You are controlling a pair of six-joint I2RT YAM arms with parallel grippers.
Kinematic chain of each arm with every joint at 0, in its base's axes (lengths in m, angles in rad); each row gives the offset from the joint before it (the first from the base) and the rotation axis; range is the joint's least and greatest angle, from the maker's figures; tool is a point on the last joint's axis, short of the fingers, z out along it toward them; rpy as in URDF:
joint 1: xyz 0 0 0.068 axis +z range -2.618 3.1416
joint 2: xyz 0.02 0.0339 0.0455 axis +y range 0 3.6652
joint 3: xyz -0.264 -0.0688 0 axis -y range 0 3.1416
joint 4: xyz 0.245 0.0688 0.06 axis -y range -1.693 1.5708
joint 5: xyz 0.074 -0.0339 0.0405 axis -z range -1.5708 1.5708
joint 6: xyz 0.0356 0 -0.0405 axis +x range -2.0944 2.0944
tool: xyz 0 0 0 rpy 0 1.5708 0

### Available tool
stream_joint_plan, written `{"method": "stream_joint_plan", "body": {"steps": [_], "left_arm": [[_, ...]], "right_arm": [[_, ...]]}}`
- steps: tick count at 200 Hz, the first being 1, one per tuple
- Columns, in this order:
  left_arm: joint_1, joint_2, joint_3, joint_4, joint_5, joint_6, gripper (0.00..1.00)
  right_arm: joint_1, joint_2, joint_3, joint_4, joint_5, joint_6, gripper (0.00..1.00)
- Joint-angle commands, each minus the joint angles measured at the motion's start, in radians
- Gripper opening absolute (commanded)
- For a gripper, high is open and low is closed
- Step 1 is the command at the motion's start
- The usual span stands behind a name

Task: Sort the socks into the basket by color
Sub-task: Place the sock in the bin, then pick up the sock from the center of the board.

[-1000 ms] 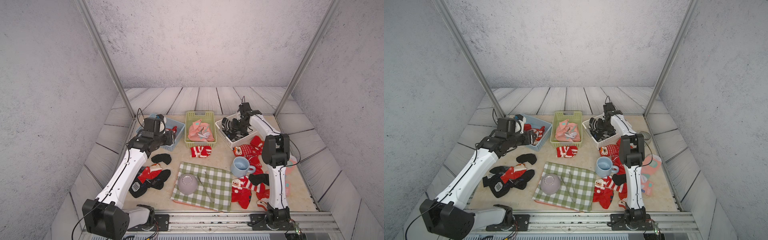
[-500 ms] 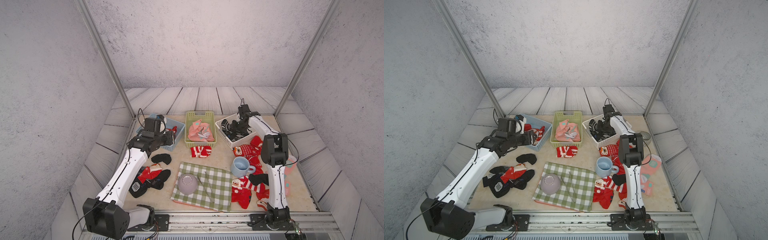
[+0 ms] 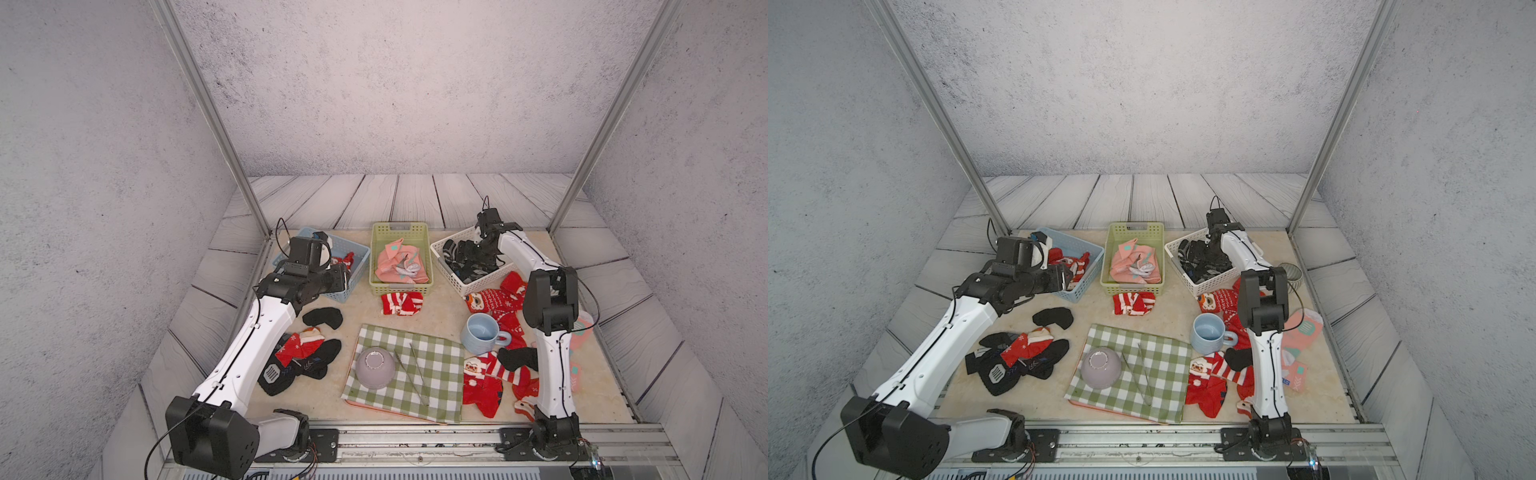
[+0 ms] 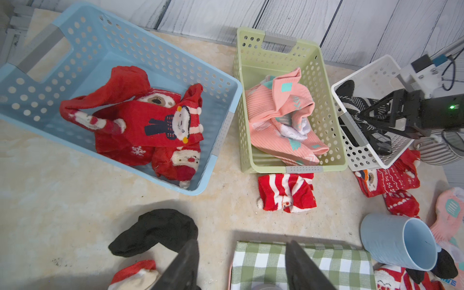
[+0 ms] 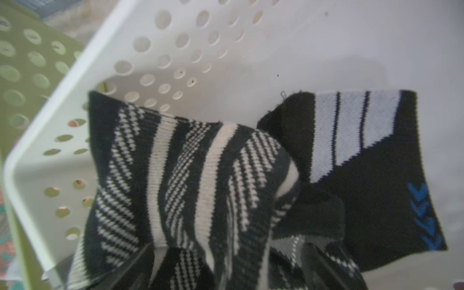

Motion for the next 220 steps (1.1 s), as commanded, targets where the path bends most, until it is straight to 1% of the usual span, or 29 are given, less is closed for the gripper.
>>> {"method": "stream_joint_plan", "body": {"steps": [1, 9, 21, 24, 46, 67, 94, 118, 141, 169, 188, 220], "left_arm": [[-0.008, -0.026, -0.015, -0.03, -0.018, -0.009, 0.58], [-0.008, -0.03, -0.021, -0.035, -0.024, -0.013, 0.58], [-0.007, -0.033, -0.027, -0.044, -0.03, -0.019, 0.58], [-0.008, -0.034, -0.028, -0.046, -0.032, -0.02, 0.58], [-0.008, -0.031, -0.03, -0.072, -0.048, -0.027, 0.58], [-0.006, -0.024, -0.034, -0.11, -0.069, -0.039, 0.58], [-0.006, -0.015, -0.054, -0.149, -0.097, -0.074, 0.58], [0.001, -0.007, -0.086, -0.17, -0.104, -0.12, 0.58], [0.015, 0.006, -0.129, -0.192, -0.117, -0.185, 0.57], [0.037, 0.019, -0.189, -0.204, -0.138, -0.26, 0.57], [0.052, 0.039, -0.22, -0.186, -0.127, -0.287, 0.57], [0.058, 0.104, -0.216, -0.097, -0.081, -0.289, 0.57]], "right_arm": [[-0.004, -0.099, -0.018, -0.012, 0.023, -0.007, 0.93], [-0.004, -0.112, -0.022, -0.011, 0.024, -0.009, 0.97], [-0.004, -0.123, -0.031, -0.004, 0.027, -0.012, 0.97], [-0.004, -0.124, -0.031, -0.003, 0.028, -0.014, 1.0], [-0.004, -0.113, 0.002, -0.05, 0.045, -0.014, 0.99], [-0.004, -0.166, -0.048, -0.018, 0.05, -0.007, 0.99], [0.0, -0.236, -0.089, -0.014, -0.001, -0.006, 0.99], [0.019, -0.314, -0.147, -0.024, -0.026, -0.014, 0.99], [0.043, -0.396, -0.217, -0.032, -0.023, -0.022, 0.99], [0.067, -0.459, -0.248, -0.08, -0.019, -0.04, 0.99], [0.08, -0.497, -0.275, -0.085, -0.025, -0.049, 0.99], [0.082, -0.524, -0.289, -0.098, -0.042, -0.055, 0.99]]}}
